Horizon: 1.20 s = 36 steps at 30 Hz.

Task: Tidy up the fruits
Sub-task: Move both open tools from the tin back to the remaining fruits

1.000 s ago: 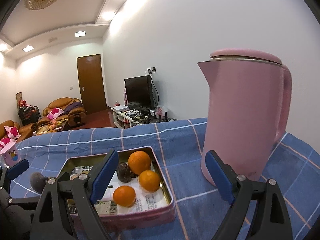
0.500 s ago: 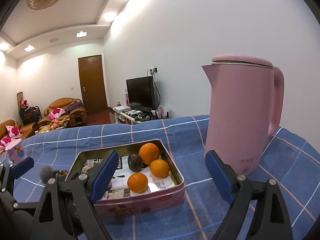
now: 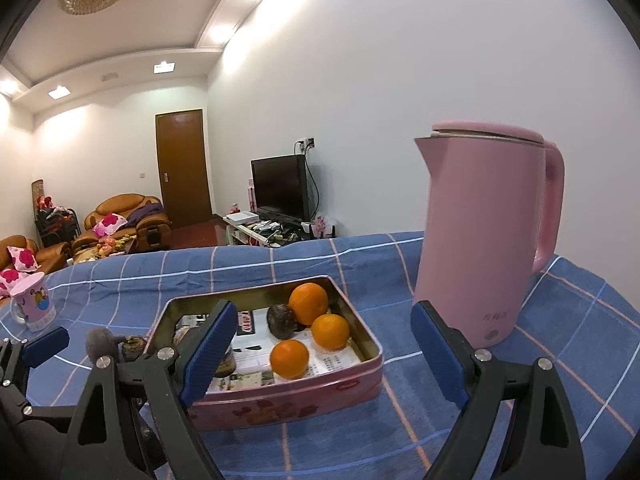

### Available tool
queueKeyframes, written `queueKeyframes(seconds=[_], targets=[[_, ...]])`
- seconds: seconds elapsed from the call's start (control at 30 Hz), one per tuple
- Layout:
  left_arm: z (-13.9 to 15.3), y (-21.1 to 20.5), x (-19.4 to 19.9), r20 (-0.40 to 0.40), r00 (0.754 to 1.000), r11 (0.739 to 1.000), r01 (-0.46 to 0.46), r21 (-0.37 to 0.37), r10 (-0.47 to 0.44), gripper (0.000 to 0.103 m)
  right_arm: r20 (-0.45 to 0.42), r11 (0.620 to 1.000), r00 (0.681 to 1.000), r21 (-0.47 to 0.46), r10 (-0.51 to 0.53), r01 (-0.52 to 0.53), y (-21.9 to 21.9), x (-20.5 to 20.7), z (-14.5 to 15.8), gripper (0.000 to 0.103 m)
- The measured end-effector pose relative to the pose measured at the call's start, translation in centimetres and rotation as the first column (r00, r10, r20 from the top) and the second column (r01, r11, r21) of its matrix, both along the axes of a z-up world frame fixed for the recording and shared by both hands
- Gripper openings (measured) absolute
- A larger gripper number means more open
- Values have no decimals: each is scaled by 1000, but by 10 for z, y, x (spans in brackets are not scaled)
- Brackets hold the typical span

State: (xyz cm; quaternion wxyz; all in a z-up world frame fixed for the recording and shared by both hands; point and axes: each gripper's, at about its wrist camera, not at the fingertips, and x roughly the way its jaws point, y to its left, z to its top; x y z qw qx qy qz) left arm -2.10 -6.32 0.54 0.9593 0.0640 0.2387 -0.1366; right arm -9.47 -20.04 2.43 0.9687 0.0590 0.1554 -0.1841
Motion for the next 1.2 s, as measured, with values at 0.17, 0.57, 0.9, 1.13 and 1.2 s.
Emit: queueKeyframes(seconds=[0.17,0.57,0.9,1.13,1.2], targets=[[1,9,-1,4,1000,1000,-6,12,6,103,-5,1000,1000,1,20,-20,12,3,-1,90],[-1,40,11,-7,998,998,-56,30,56,103,-18,995,995,-1,102,-102,47,18,-2,90],[-3,89,39,-8,989,987,-144,66,145,103,-48,987,986,-8,160,-161,72,36,-5,90],[-10,136,69,-69,958,959,-274,73,279,103,-104,971,966,-4,237,-238,89,53,-10,89],[-12,146,76,-81,944,946,-312,87,319,103,-117,962,955,2,271,-273,97,59,-12,87]])
